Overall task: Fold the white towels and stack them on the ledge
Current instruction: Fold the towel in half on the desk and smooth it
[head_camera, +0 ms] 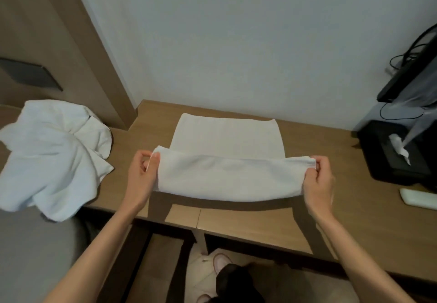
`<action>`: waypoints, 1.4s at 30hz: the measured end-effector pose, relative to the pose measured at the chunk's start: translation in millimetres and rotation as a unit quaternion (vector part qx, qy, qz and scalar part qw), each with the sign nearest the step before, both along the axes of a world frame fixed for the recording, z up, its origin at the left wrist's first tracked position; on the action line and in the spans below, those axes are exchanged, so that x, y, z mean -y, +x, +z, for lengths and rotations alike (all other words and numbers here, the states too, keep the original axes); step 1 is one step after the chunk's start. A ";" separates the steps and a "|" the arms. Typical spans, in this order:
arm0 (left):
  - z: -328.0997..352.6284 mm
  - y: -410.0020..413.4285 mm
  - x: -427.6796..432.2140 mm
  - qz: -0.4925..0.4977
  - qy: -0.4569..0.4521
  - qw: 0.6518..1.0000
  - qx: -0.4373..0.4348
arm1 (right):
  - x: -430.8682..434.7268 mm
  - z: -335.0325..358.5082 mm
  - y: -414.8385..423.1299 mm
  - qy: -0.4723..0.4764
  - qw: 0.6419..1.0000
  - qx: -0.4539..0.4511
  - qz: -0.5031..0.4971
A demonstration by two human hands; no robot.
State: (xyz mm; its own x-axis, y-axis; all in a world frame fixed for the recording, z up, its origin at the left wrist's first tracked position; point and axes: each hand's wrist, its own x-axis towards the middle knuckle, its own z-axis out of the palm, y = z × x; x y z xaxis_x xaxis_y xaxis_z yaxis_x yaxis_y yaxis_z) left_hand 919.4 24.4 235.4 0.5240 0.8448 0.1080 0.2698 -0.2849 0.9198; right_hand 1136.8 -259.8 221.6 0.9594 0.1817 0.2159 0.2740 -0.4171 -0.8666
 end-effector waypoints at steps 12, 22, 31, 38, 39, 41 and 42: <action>-50.4 -63.4 31.1 -0.054 -0.043 0.991 -0.116 | 40.6 -50.0 -50.7 -0.092 0.990 -0.104 -0.023; -56.8 7.7 -6.5 0.003 0.015 0.985 -0.171 | -7.0 -48.7 11.4 -0.123 0.987 -0.092 -0.051; -92.5 30.7 -29.6 0.028 0.068 0.950 -0.304 | -35.6 -84.3 43.3 -0.208 0.973 -0.095 -0.039; -104.6 33.1 -23.7 0.065 0.095 0.940 -0.321 | -40.2 -104.8 43.0 -0.286 0.953 -0.092 -0.043; -104.1 33.6 -23.4 0.069 0.096 0.941 -0.316 | -40.4 -104.1 42.9 -0.305 0.947 -0.093 -0.040; -102.2 34.7 -22.6 0.076 0.096 0.946 -0.299 | -40.2 -101.6 44.9 -0.309 0.945 -0.099 -0.031; -100.7 35.2 -22.3 0.076 0.097 0.950 -0.286 | -39.5 -100.2 46.3 -0.284 0.952 -0.111 -0.031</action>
